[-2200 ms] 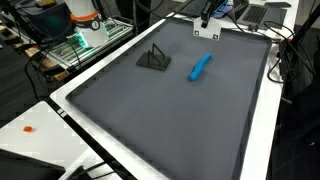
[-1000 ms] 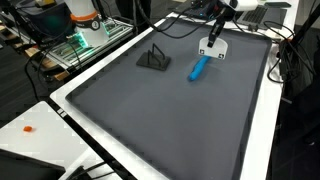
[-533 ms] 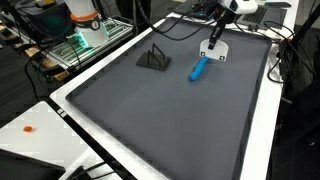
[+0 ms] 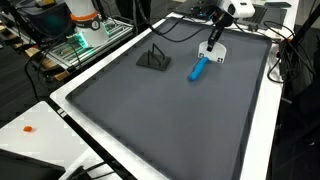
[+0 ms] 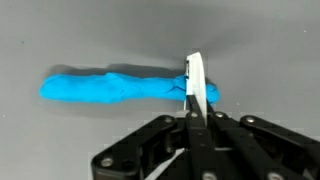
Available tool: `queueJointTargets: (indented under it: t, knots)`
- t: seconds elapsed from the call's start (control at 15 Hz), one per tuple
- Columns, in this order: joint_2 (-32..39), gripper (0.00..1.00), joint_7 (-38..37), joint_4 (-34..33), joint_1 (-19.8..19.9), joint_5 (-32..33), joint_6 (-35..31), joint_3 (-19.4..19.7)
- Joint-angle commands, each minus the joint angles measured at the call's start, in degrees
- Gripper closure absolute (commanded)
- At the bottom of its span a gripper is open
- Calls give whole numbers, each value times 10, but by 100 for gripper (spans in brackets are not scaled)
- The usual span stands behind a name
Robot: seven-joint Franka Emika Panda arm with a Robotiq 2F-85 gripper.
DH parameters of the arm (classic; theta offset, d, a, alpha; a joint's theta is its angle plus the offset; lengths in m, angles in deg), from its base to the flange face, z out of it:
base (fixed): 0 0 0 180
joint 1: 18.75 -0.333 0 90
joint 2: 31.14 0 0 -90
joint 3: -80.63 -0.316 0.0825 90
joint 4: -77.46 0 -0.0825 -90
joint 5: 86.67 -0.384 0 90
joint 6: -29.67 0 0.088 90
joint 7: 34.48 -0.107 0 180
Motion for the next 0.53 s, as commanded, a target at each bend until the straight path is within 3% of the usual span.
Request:
queueJointTargets:
  t: [0.0,0.47]
  knots:
    - [15,99,-14,11,-3,5,-2,6]
    - [-7,99,-13,36,6,-17,20,-1]
